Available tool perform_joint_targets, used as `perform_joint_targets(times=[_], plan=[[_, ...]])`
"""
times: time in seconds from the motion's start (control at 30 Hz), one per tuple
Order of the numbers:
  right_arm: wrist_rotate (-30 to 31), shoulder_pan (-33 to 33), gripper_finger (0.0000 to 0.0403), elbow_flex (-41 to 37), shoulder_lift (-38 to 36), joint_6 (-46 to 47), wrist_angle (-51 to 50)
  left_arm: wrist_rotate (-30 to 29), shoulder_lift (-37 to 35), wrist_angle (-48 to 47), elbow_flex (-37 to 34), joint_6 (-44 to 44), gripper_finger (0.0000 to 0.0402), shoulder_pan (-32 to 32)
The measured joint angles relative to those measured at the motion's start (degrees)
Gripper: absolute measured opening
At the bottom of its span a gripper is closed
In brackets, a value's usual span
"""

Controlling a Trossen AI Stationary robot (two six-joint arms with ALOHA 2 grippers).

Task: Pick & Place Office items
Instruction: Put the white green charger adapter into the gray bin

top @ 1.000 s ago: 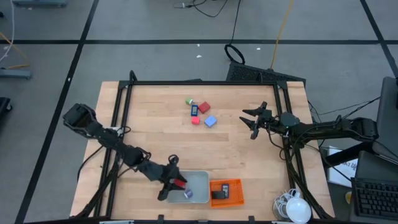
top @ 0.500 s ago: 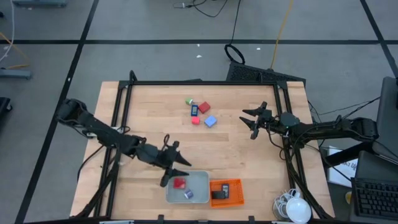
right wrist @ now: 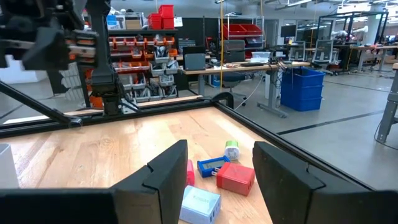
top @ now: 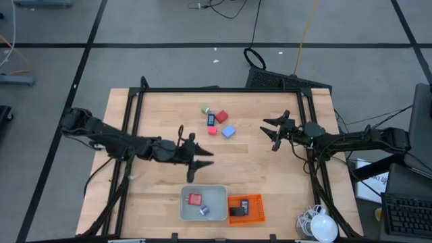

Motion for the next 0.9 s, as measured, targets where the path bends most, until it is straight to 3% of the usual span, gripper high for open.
perform_joint_targets(times=[0.6, 0.9], plan=[[0.0, 0.0, 0.0171, 0.0, 0.0, 0.0, 0.0, -0.3, 0.0, 0.64, 0.0, 0.09, 0.0141, 9.7], [0.0, 0.0, 0.0171, 0.0, 0.02, 0.0, 0.0, -0.5, 0.0, 0.68, 0.0, 9.06, 0.0132, 13.89]])
